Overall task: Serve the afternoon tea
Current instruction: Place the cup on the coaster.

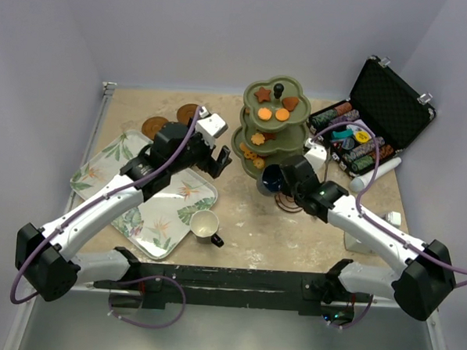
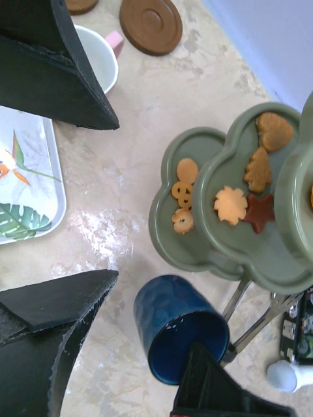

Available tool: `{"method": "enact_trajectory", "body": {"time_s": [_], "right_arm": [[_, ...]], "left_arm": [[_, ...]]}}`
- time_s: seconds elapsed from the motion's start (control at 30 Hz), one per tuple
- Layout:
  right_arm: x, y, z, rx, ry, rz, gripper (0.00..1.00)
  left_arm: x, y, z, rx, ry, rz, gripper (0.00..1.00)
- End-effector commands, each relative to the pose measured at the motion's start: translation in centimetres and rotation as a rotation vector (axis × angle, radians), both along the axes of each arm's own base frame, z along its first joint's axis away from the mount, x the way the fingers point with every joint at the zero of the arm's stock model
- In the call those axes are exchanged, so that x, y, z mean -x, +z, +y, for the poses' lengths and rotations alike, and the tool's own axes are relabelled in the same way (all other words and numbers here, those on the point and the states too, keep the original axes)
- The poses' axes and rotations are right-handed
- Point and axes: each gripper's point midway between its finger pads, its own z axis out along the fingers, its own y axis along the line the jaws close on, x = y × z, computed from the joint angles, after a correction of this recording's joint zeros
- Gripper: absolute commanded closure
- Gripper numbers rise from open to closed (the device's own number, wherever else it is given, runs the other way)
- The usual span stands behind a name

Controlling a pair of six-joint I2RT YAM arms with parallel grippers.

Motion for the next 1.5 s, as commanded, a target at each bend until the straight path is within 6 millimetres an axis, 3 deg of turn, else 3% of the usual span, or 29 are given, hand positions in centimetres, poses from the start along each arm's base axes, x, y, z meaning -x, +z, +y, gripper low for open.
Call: {"method": "enact_trajectory", "body": {"time_s": [0.0, 0.3, 0.47, 1.1, 1.2, 1.33, 1.47], "right_arm": [[-0.5, 0.2, -2.5, -0.045, -0.185, -0.049, 1.00], [-1.7, -2.6, -7.0, 0.046, -0.308, 0.001, 1.00], [-1.6, -4.1, -8.2, 0.072, -0.332, 0.038, 1.00], [-1.0, -5.7, -8.3, 0.084, -0.326, 0.099, 1.00], [-0.9, -6.0, -8.3, 0.093, -0.329, 0.110, 0.93], [-0.8, -6.3, -8.5, 0.098, -0.338, 0.118, 0.72], [-0.8, -6.2, -8.4, 0.097, -0.336, 0.114, 0.67]], "left_arm": [[-1.3, 1.3, 1.3, 0.026, 0.097, -0.052, 0.07], [-1.1, 1.7, 1.9, 0.034, 0.111, -0.067, 0.07], [-1.3, 1.3, 2.2, 0.019, 0.133, -0.067, 0.07], [-1.7, 0.8, 2.6, -0.001, 0.159, -0.061, 0.06], [-1.8, 0.7, 2.6, -0.004, 0.162, -0.059, 0.06], [-1.9, 0.3, 2.5, -0.017, 0.159, -0.050, 0.05], [-2.0, 0.2, 2.6, -0.020, 0.166, -0.049, 0.05]]}}
